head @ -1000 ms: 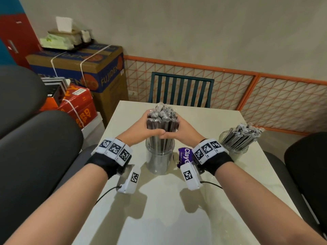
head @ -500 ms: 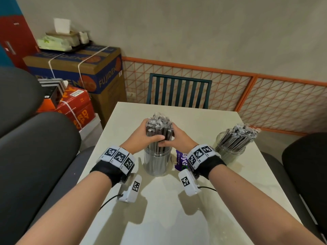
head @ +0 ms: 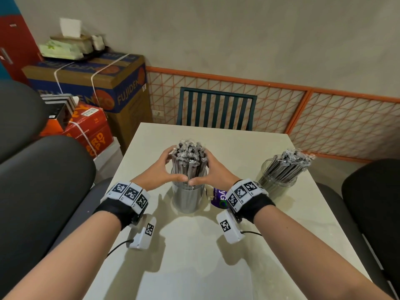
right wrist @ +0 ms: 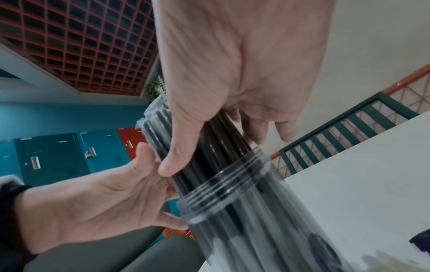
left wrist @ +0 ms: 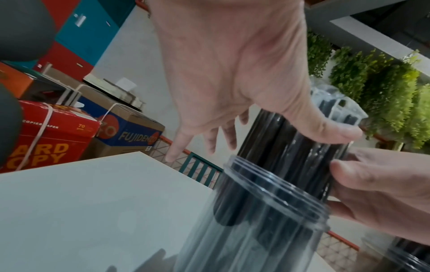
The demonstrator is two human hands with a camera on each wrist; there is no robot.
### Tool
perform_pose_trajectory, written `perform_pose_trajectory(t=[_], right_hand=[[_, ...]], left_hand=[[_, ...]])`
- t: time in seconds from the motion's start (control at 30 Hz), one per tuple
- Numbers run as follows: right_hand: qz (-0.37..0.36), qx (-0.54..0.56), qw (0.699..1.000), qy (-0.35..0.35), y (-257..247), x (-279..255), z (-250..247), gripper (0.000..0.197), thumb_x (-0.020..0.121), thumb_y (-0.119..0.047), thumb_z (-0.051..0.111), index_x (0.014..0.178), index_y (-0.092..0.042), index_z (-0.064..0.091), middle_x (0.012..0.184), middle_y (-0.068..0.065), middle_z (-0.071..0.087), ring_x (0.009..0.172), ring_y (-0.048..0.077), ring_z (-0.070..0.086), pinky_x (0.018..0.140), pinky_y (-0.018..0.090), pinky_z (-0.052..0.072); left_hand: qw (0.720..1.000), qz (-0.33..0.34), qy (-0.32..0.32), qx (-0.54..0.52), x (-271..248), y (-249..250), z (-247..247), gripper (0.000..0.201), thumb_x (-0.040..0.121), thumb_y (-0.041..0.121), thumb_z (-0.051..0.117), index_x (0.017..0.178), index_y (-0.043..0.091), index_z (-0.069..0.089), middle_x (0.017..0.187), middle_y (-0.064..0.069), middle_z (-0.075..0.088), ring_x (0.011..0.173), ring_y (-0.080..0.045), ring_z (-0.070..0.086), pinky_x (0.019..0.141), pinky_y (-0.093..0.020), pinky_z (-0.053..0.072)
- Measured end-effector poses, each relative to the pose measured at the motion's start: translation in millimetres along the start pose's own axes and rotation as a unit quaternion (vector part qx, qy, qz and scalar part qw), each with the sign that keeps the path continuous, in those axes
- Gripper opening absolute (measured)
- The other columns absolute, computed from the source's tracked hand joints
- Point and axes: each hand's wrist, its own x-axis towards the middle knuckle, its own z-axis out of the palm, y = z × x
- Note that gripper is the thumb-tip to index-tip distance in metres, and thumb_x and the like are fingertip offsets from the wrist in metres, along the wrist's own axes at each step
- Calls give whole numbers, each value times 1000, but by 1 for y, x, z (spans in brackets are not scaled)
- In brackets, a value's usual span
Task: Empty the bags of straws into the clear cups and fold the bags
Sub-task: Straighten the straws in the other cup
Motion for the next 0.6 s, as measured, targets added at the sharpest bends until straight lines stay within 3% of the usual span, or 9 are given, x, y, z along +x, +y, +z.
perform_pose_trajectory(t=[0.07,0.17,0.23,0.3,0.4,0.5,0.6], right_hand=[[3,12,1000,14,1,1,6,126,58,-32,87,151,-19,3,157,3,22,144,16,24,119,40,22],[22,36,998,45,2,1,10,129,63,-26,86,150,-18,-9,159,3,14,146,17,19,116,29,19],[17,47,997,57,4,0,13,134,61,-28,86,149,-21,-15,159,4,13,145,17,20,117,32,20],[15,54,997,54,5,0,17,134,63,-26,86,148,-23,-18,159,4,18,144,17,25,118,37,24],[9,44,997,60,1,-1,16,118,74,-21,78,149,-19,-13,154,5,31,138,19,36,108,26,30],[-11,43,997,55,-5,-1,5,112,77,-21,75,150,-18,-9,153,5,33,137,19,38,109,28,31],[-5,38,999,10,-5,0,-4,120,72,-14,79,150,-18,-12,155,4,29,140,18,32,109,25,27]], left_hand=[[1000,2,-18,-4,2,2,-4,126,45,56,83,147,32,13,154,-2,25,141,-19,25,115,-35,23],[999,5,-40,-6,5,5,-10,127,43,58,81,147,34,11,156,-1,20,142,-18,22,114,-33,21],[999,13,-52,-6,6,6,-12,129,41,62,81,147,33,13,153,2,24,140,-15,25,115,-32,21],[998,21,-52,-14,8,7,-10,117,53,48,85,147,30,17,146,7,33,135,-11,31,116,-33,24],[998,30,-35,-38,13,13,3,87,73,11,77,143,23,27,134,7,47,122,-8,46,111,-34,35],[997,46,-17,-63,16,18,8,79,73,6,75,138,23,33,127,6,53,114,-2,53,95,-18,46],[997,45,-8,-63,15,15,7,84,71,9,77,140,25,31,128,6,51,114,-1,51,89,-11,42]])
